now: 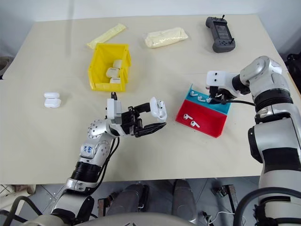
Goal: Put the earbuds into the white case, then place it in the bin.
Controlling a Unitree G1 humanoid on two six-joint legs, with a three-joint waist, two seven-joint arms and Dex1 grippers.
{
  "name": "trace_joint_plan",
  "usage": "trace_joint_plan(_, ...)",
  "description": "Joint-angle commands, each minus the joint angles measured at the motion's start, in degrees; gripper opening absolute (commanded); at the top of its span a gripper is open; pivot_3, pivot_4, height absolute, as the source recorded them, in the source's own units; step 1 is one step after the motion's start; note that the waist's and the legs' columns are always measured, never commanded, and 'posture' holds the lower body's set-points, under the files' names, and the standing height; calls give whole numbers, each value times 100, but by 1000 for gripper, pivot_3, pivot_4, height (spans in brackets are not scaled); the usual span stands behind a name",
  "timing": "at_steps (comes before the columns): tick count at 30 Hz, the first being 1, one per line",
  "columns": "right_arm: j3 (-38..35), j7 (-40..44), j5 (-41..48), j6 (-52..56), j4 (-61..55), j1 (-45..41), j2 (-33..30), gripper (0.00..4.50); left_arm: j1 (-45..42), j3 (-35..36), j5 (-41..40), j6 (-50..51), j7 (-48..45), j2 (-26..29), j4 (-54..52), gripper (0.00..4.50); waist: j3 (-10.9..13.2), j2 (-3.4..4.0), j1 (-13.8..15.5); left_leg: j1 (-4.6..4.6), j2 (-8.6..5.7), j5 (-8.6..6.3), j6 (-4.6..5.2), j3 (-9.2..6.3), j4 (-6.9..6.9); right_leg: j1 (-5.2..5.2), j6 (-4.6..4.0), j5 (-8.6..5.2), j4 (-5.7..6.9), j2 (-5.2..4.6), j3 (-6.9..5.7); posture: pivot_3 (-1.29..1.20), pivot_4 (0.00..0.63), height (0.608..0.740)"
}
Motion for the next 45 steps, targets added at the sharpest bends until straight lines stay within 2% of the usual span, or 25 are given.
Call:
trace_joint_plan(1,-6,-35,-72,-95,110,-86,49,1354,67,-6,-55,12,54,35,-253,2737,0,1,0,0,0,0,0,0,0,0,0,0,0,0,0,0,150,740)
trace_joint_plan(5,-7,-40,-94,-128,157,-78,106,1354,61,8,-48,19,92,49,-269,2737,0,1,0,3,0,0,0,0,1,2,0,0,2,0,1,0,150,740)
trace_joint_plan(9,-23,-31,-98,-139,169,-57,134,543,60,9,-53,16,126,72,-291,2737,-1,1,-1,6,0,0,0,0,2,5,-1,0,2,0,1,0,150,740)
trace_joint_plan(16,-116,-88,-33,-142,127,-96,104,507,65,18,-65,26,153,115,-321,2737,-1,1,-1,8,0,0,0,0,2,7,-1,1,2,0,0,0,150,740)
trace_joint_plan(20,-449,22,273,-71,-101,-212,-158,507,49,3,-64,41,163,121,-323,2737,-1,2,-1,6,-1,0,0,1,2,4,-1,1,2,0,1,0,150,740)
trace_joint_plan(24,-943,489,788,107,-618,-119,-572,507,27,4,-88,70,120,144,-309,2737,0,3,22,-2,-2,0,0,0,-1,-4,-1,1,2,0,0,0,150,740)
trace_joint_plan(26,-1279,918,1246,394,-1090,109,-764,507,-1,3,-97,78,97,155,-275,2737,0,3,28,-3,-3,0,0,-1,-1,-3,-1,1,0,-1,0,0,150,740)
trace_joint_plan(28,-1735,1272,1912,1156,-1871,514,-879,507,-50,12,-95,77,77,157,-208,2737,0,3,27,-3,-2,0,0,1,-1,-2,-1,1,-1,-1,-1,0,150,740)
trace_joint_plan(31,-2333,1268,2810,2456,-3373,1419,-930,507,-127,25,-91,80,61,144,-123,2737,0,3,41,-2,1,-1,0,-3,4,3,-1,1,1,0,-4,0,150,740)
trace_joint_plan(35,-3025,584,3895,3912,-5561,2914,-704,507,-236,14,-85,88,18,115,-12,2737,0,4,69,-3,2,-1,0,-4,6,2,-1,1,4,-1,-2,0,150,740)
trace_joint_plan(39,-3640,-274,5019,5085,-7275,4040,-112,507,-317,-5,-79,124,-27,104,53,2737,0,4,91,-2,2,-1,0,-3,6,1,-1,1,5,-1,0,0,150,740)
trace_joint_plan(45,-4352,-1694,6770,6254,-8625,4733,964,507,-392,9,-90,281,-65,171,98,2737,0,4,168,1,-2,-1,0,-3,14,4,-3,2,2,-3,2,0,150,740)
